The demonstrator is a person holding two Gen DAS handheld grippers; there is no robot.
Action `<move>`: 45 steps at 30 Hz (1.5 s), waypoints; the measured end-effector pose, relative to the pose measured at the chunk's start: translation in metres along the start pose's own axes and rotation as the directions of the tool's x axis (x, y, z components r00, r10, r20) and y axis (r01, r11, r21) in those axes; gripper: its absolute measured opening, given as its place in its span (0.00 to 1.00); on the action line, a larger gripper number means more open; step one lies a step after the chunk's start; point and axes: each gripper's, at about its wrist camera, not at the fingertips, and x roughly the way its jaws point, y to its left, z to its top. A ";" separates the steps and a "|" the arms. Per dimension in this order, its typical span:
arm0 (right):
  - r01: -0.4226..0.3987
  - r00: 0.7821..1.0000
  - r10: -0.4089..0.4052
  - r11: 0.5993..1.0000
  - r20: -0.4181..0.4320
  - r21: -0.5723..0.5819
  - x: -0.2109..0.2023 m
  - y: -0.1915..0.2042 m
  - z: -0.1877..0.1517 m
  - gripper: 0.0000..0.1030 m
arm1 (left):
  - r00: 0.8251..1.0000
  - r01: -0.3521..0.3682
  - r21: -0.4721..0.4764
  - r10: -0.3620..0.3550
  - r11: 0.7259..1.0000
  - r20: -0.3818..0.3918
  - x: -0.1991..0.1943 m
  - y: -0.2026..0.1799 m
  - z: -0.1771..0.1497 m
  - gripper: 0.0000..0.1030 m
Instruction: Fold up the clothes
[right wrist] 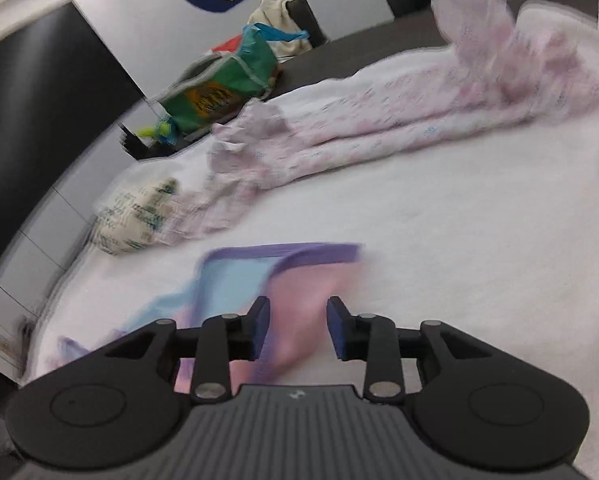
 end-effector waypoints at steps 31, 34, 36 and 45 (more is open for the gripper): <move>0.444 0.886 -0.442 0.896 0.143 0.019 -0.103 -0.006 -0.068 0.51 | 0.969 0.107 0.221 -0.052 0.969 -0.242 0.087 0.042 0.129 0.53; 0.429 0.887 -0.434 0.901 0.161 0.062 -0.104 0.004 -0.087 0.36 | 0.936 0.208 0.239 -0.122 0.948 -0.329 0.136 0.041 0.117 0.52; 0.421 0.889 -0.426 0.905 0.169 0.067 -0.102 0.010 -0.092 0.18 | 0.945 0.176 0.299 -0.076 0.938 -0.318 0.151 0.038 0.105 0.51; 0.559 0.823 -0.531 0.822 0.202 -0.112 -0.084 0.049 -0.094 0.05 | 0.939 0.228 0.274 -0.137 0.934 -0.315 0.152 0.056 0.098 0.03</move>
